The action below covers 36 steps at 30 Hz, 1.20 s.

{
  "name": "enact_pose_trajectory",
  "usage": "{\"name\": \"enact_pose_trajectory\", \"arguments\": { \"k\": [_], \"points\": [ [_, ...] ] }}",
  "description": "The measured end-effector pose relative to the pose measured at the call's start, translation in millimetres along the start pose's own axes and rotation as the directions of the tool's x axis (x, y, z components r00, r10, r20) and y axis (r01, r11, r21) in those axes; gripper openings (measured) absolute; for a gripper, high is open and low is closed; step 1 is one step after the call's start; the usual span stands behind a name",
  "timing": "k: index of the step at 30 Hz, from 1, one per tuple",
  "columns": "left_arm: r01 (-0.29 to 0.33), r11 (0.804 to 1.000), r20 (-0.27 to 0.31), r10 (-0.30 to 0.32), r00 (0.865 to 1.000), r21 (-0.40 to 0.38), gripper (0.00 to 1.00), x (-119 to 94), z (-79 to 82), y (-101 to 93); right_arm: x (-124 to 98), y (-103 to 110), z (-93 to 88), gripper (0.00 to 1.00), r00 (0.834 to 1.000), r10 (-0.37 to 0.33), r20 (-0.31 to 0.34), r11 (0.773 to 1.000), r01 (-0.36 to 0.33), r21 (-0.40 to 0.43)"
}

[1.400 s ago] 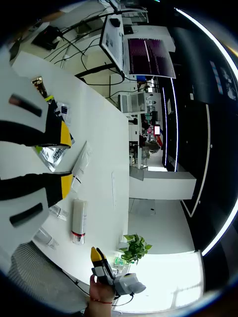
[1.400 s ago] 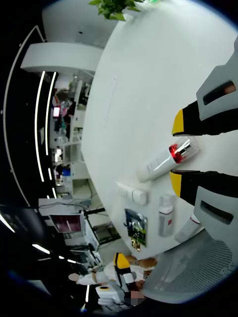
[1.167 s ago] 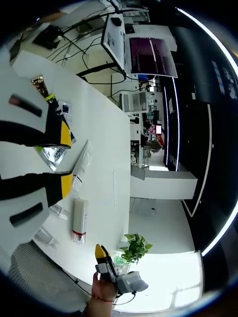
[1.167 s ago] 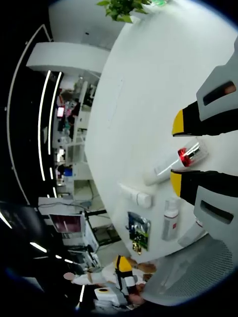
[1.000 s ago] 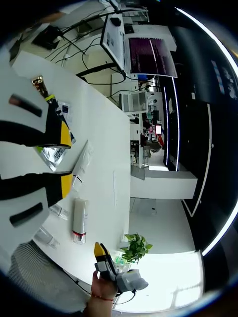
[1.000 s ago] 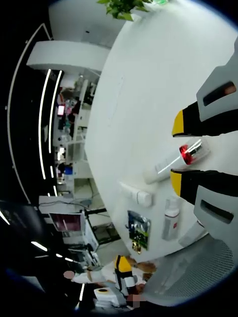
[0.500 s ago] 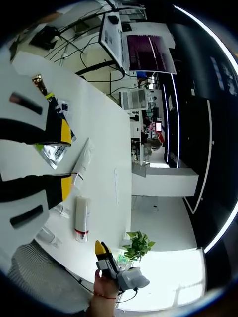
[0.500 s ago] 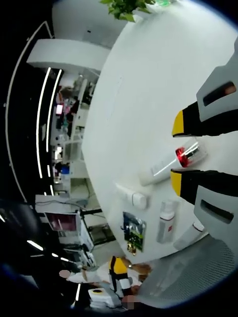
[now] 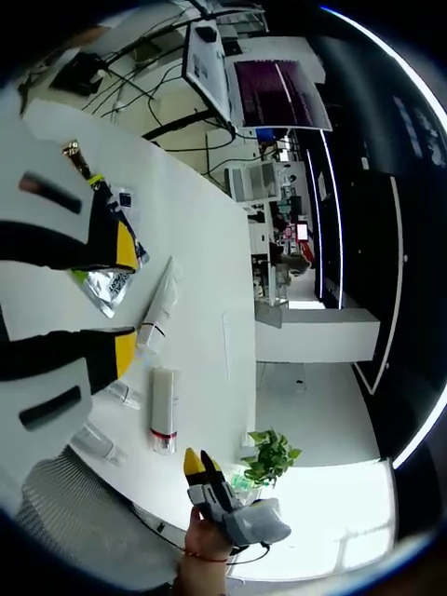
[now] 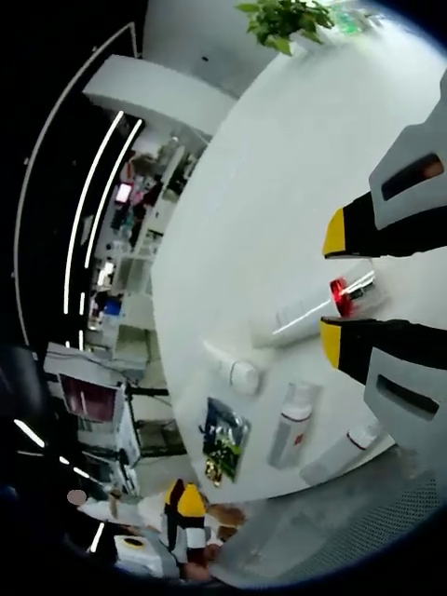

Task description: Arrange the skincare products in the storage area until every visible bottle or jar stands upright without overlapping.

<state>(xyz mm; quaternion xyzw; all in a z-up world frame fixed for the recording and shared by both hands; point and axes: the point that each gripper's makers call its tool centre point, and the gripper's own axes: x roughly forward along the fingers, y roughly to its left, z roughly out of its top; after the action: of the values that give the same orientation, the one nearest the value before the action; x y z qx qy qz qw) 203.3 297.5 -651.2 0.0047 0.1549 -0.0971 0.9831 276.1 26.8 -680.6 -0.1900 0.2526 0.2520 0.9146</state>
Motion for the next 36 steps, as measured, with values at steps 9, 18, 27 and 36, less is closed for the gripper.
{"name": "enact_pose_trajectory", "arguments": {
  "k": [9, 18, 27, 36],
  "points": [
    [-0.052, 0.998, 0.008, 0.052, 0.999, -0.028, 0.19, -3.6, -1.6, 9.8, -3.7, 21.3, 5.6, 0.19, 0.997, 0.069, 0.023, 0.998, -0.068, -0.012],
    [-0.102, 0.993, 0.028, 0.103, 0.994, -0.058, 0.18, -6.8, 0.7, 19.1, -9.4, 28.8, 9.6, 0.20, 0.992, 0.117, 0.053, 0.993, -0.118, 0.021],
    [-0.099, 0.994, 0.007, 0.100, 0.995, -0.041, 0.18, -3.2, -1.5, 17.8, -13.0, 25.7, 12.1, 0.20, 0.991, 0.112, 0.073, 0.993, -0.114, 0.017],
    [-0.086, 0.994, -0.006, 0.086, 0.996, -0.068, 0.17, -1.6, -5.4, 17.9, -11.1, 17.5, 9.7, 0.21, 0.996, 0.067, 0.052, 0.998, -0.068, 0.007]
  ]
}}
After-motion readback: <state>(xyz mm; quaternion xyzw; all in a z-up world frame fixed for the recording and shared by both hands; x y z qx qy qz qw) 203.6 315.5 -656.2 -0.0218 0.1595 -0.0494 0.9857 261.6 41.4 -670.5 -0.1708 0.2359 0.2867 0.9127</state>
